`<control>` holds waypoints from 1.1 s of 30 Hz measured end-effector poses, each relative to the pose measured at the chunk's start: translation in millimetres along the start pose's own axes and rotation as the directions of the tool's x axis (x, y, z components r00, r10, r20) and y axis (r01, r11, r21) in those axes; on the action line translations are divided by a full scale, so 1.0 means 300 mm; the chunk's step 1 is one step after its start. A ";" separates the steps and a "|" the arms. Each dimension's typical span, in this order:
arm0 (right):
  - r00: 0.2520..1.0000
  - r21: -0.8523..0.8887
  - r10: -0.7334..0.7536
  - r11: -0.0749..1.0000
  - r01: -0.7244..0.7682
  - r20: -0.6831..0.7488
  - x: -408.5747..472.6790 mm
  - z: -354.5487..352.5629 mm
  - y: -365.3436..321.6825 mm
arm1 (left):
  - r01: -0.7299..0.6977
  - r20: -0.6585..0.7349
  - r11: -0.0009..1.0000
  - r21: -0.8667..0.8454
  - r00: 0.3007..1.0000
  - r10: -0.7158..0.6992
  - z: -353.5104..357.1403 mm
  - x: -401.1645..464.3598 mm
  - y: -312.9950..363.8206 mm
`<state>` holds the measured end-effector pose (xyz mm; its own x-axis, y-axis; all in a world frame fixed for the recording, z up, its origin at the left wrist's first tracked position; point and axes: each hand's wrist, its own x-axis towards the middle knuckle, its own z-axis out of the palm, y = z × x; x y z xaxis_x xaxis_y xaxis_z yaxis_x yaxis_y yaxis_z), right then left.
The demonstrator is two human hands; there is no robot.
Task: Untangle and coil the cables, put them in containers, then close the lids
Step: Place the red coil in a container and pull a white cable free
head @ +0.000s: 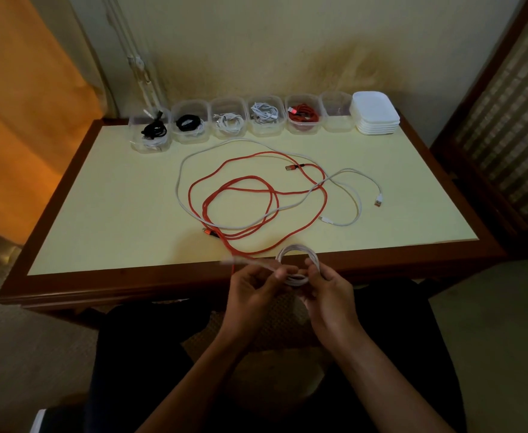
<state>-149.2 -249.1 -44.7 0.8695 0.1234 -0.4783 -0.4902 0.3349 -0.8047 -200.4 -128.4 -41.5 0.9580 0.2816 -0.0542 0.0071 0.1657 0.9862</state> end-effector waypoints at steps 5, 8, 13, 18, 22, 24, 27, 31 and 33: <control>0.990 -0.058 -0.129 0.990 0.126 -0.057 -0.021 0.026 0.024 | 0.275 -0.316 0.878 -0.392 0.856 -0.409 0.033 0.017 0.002; 0.972 -0.113 -0.228 0.969 0.221 -0.057 -0.032 0.031 0.039 | 0.318 -0.346 0.847 -0.425 0.808 -0.477 0.031 0.031 0.020; 0.938 -0.147 -0.345 0.930 0.338 -0.029 -0.029 0.030 0.040 | 0.312 -0.364 0.945 -0.094 0.873 -0.325 -0.002 0.032 0.028; 0.941 -0.130 -0.335 0.932 0.339 0.056 -0.029 0.039 0.041 | 0.281 -0.208 0.949 0.141 0.946 -0.249 -0.049 0.025 0.034; 0.961 -0.024 -0.224 0.973 0.230 0.165 -0.040 0.040 0.032 | 0.348 0.042 0.932 0.097 0.935 -0.353 -0.111 0.028 0.048; 0.966 0.049 -0.156 0.988 0.149 0.204 -0.039 0.035 0.032 | 0.384 0.175 0.920 0.076 0.903 -0.391 -0.128 0.023 0.057; 0.967 0.050 -0.083 0.996 0.073 0.242 -0.039 0.035 0.050 | 0.390 0.224 0.921 -0.025 0.900 -0.375 -0.150 0.024 0.048; 0.971 -0.157 -0.145 0.972 0.176 0.191 -0.042 0.039 0.063 | 0.492 0.307 0.795 -0.354 0.864 -0.398 -0.158 0.027 -0.003; 0.964 -0.293 -0.214 0.922 0.253 0.159 -0.034 0.039 0.069 | 0.531 0.374 0.658 -0.535 0.847 -0.378 -0.155 0.023 -0.012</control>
<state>-167.3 -232.4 -52.3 0.9527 0.1957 -0.2327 -0.2495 0.0660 -0.9661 -207.1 -83.2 -52.8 0.9156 -0.1783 -0.3604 0.3597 0.7637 0.5361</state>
